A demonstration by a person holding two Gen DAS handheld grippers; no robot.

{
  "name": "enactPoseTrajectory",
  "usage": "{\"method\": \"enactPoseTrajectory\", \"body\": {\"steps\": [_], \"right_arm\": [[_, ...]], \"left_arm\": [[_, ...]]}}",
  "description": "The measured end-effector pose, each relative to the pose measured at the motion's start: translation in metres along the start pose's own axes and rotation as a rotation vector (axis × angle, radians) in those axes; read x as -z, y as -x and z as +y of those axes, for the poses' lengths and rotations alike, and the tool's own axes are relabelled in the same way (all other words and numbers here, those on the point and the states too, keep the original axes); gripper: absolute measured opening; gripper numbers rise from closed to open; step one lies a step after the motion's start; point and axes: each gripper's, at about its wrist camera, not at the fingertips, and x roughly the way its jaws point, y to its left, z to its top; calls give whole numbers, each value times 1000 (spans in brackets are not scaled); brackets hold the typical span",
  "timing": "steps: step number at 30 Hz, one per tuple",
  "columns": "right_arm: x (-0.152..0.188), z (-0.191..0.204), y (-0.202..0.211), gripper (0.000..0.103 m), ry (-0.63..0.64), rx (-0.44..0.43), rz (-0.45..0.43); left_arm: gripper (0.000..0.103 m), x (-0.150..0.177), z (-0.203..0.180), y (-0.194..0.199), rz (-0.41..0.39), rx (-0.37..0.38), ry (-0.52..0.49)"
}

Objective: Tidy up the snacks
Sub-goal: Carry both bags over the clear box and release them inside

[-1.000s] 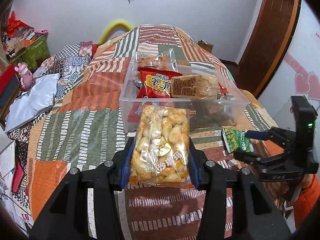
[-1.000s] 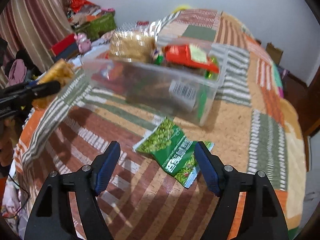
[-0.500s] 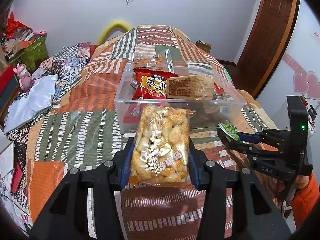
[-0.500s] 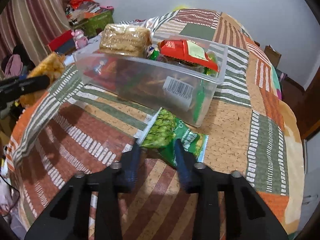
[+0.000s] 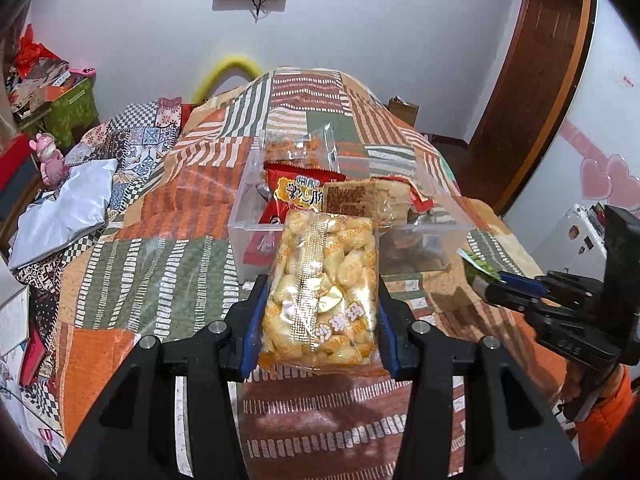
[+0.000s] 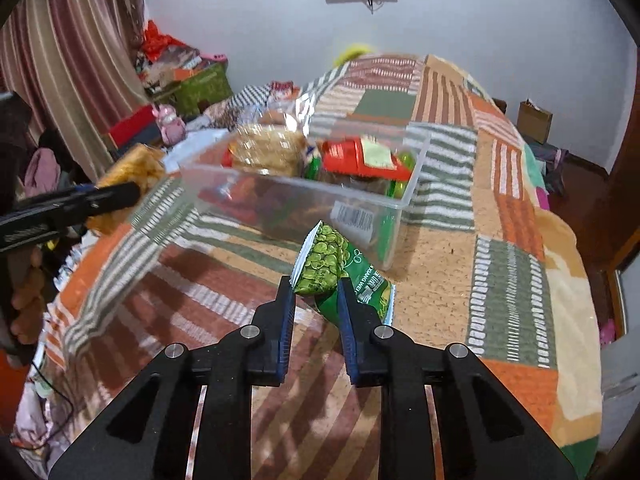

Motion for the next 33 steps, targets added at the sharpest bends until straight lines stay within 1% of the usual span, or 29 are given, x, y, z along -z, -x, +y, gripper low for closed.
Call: {"method": "enactPoseTrajectory", "body": {"steps": [5, 8, 14, 19, 24, 29, 31, 33], "right_arm": [[-12, 3, 24, 19, 7, -14, -67], [-22, 6, 31, 19, 14, -14, -107], [-45, 6, 19, 19, 17, 3, -144], [-60, 1, -6, 19, 9, 16, -139], [-68, -7, -29, 19, -13, 15, -117], [-68, -10, -46, 19, -19, 13, -91], [-67, -10, -51, 20, -15, 10, -84], [-66, -10, -55, 23, -15, -3, -67]], "left_arm": [[47, -10, -2, 3, -25, -2, 1], [47, -18, -3, 1, -38, 0, 4], [47, -38, 2, -13, -56, -6, 23], [47, -51, 10, -38, -40, -12, 42], [47, -57, 14, -69, -7, -18, 44], [47, -59, 14, -97, 35, -21, 35], [47, -60, 14, -102, 39, -21, 33], [47, -61, 14, -103, 34, -29, 27]]}}
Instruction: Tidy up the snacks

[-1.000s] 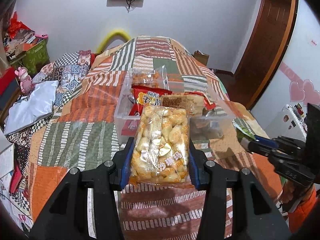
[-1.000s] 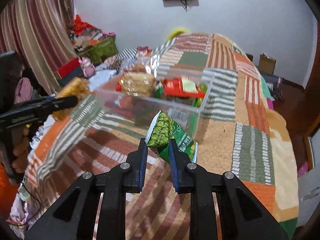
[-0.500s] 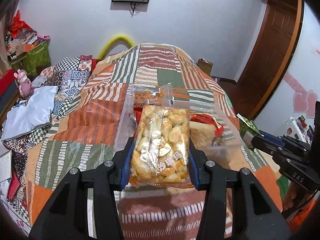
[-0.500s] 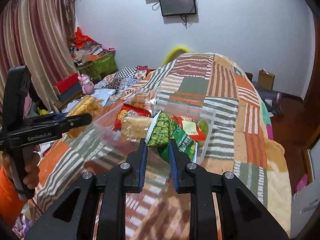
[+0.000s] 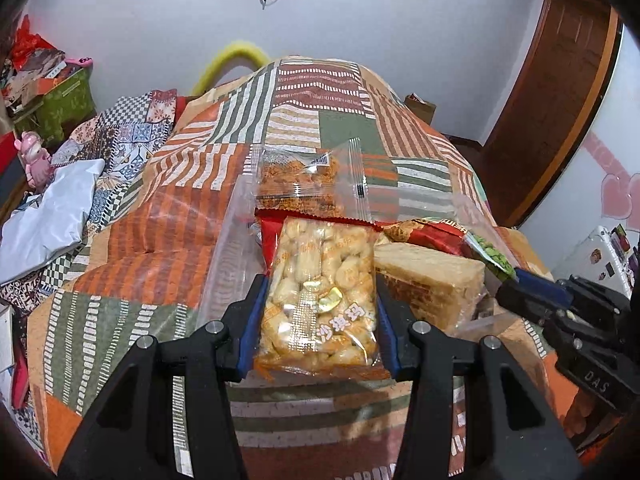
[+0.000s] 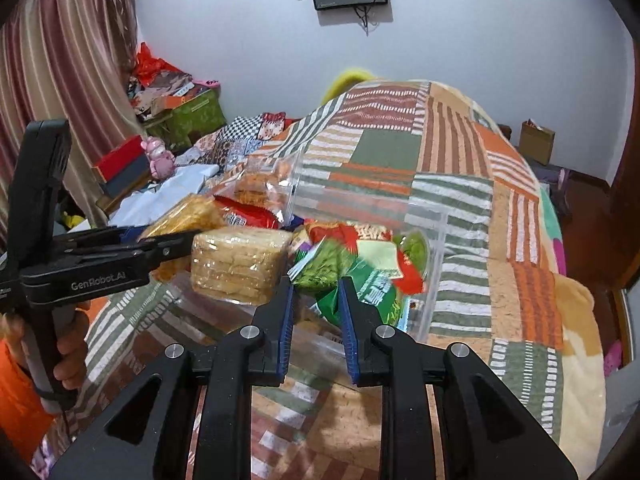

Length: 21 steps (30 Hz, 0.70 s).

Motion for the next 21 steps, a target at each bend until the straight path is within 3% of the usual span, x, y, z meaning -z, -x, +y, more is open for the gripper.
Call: {"method": "enactPoseTrajectory", "body": {"steps": [7, 14, 21], "right_arm": [[1, 1, 4, 27, 3, -17, 14], [-4, 5, 31, 30, -4, -26, -35], [-8, 18, 83, 30, 9, -35, -135]], "left_arm": [[60, -2, -2, 15, -39, -13, -19], [60, 3, -5, 56, -115, -19, -35], [60, 14, -18, 120, -246, -20, -54]]}}
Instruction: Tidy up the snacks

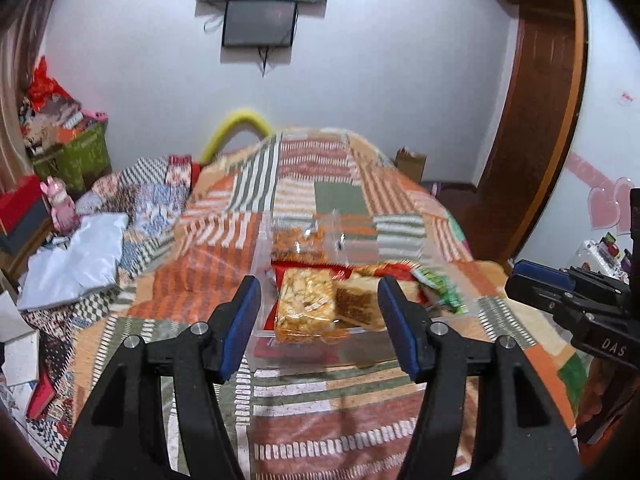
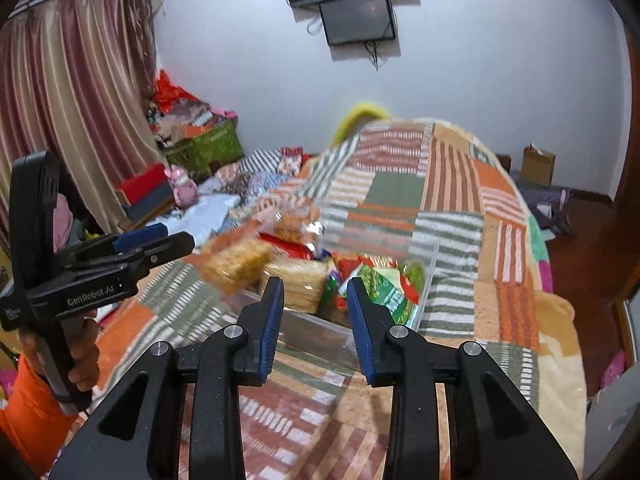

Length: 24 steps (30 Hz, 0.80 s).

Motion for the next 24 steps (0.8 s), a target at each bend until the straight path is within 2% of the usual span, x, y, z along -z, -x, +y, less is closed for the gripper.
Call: {"method": "enactPoseTrajectory", "body": {"steps": [2, 5, 7, 9, 13, 15, 18, 21, 24], "right_arm": [[-2, 6, 17, 30, 2, -8, -32], [-3, 13, 41, 32, 11, -10, -82], [-3, 17, 58, 37, 13, -11, -117], [-3, 20, 70, 46, 10, -11, -150], [-2, 26, 93, 56, 8, -9, -207], [-1, 29, 99, 68, 12, 2, -224], [1, 34, 103, 77, 26, 26, -245], [3, 37, 106, 84, 31, 44, -262], [6, 39, 110, 86, 33, 54, -278]], "left_arm": [[61, -1, -6, 21, -43, 0, -13], [68, -1, -15, 55, -119, 0, -22], [71, -1, -19, 73, -154, 2, -27], [74, 0, -25, 91, -187, 9, -34], [88, 5, -34, 119, -249, 6, -53], [92, 8, -38, 127, -261, 9, -56], [97, 12, -40, 133, -255, 28, -40], [101, 17, -40, 137, -256, 24, -35], [102, 21, -42, 137, -254, 12, -40]]}}
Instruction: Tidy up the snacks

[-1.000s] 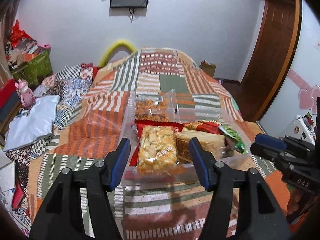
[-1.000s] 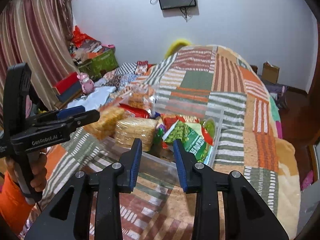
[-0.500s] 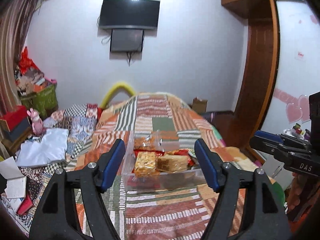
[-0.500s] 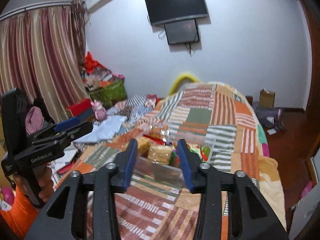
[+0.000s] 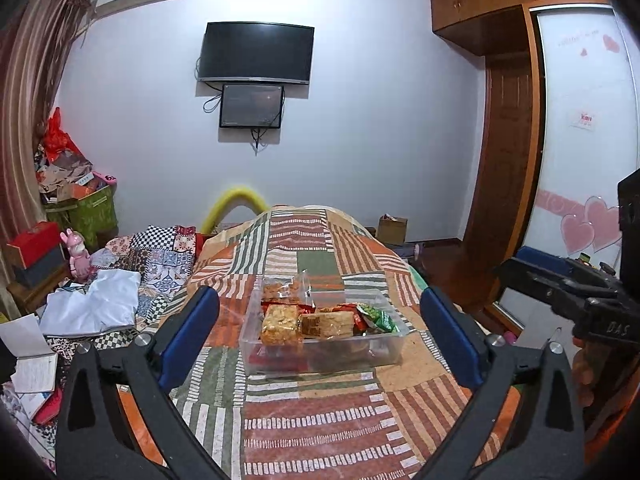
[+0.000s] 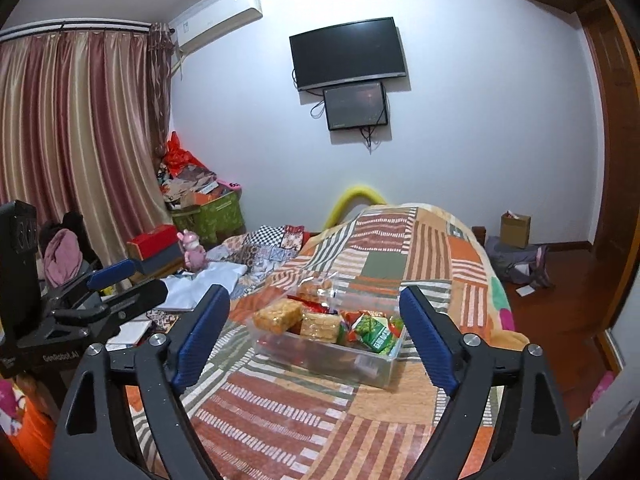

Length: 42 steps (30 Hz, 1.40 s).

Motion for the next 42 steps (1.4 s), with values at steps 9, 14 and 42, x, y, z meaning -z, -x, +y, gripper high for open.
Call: {"method": "enactPoseTrajectory", "body": {"steps": [9, 14, 42], "right_arm": [[8, 2, 6, 89, 0, -13, 2], [12, 2, 7, 89, -2, -18, 4], [15, 6, 7, 89, 2, -24, 7]], "left_arm": [[102, 6, -3, 3, 9, -3, -4], [102, 7, -4, 3, 10, -3, -7], [102, 9, 3, -5, 28, 6, 11]]}}
